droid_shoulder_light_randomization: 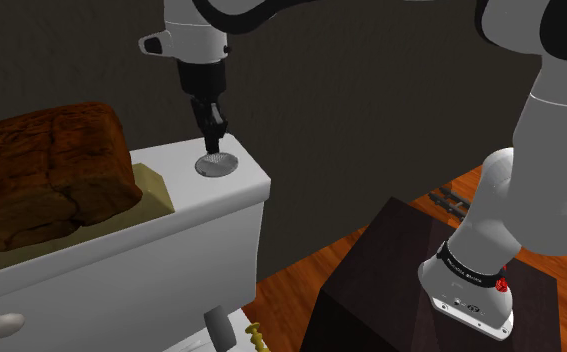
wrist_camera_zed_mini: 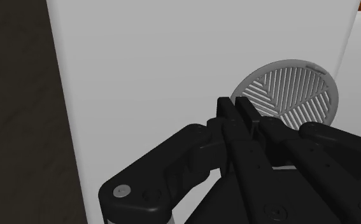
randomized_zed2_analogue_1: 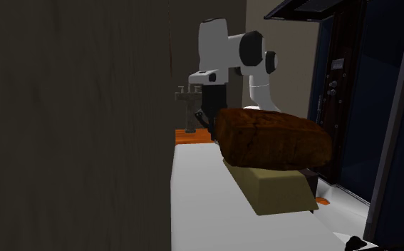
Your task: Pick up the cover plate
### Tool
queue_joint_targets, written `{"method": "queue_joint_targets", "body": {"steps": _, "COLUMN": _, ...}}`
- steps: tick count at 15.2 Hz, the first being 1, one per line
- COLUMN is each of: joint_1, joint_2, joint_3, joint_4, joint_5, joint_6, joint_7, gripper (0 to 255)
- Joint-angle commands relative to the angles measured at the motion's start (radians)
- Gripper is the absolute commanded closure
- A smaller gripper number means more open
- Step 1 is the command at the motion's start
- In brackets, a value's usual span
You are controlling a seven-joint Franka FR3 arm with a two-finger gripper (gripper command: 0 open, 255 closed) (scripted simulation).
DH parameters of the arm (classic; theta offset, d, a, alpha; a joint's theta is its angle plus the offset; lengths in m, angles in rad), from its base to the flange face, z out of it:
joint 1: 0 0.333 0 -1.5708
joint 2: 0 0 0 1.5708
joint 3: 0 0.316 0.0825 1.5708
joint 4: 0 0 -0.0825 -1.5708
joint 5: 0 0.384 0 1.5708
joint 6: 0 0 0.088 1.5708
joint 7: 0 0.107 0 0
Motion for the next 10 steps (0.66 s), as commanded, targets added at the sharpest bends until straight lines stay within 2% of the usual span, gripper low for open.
{"method": "queue_joint_targets", "body": {"steps": 1, "joint_1": 0.0, "joint_2": 0.0, "joint_3": 0.0, "joint_4": 0.027, "joint_5": 0.0, "joint_6": -0.028, "joint_7": -0.001, "gripper": 255}}
{"method": "queue_joint_targets", "body": {"steps": 8, "joint_1": 0.004, "joint_2": 0.009, "joint_3": 0.001, "joint_4": 0.134, "joint_5": -0.002, "joint_6": -0.125, "joint_7": 0.001, "gripper": 255}}
{"method": "queue_joint_targets", "body": {"steps": 10, "joint_1": 0.004, "joint_2": 0.009, "joint_3": 0.001, "joint_4": 0.136, "joint_5": -0.002, "joint_6": -0.128, "joint_7": 0.001, "gripper": 255}}
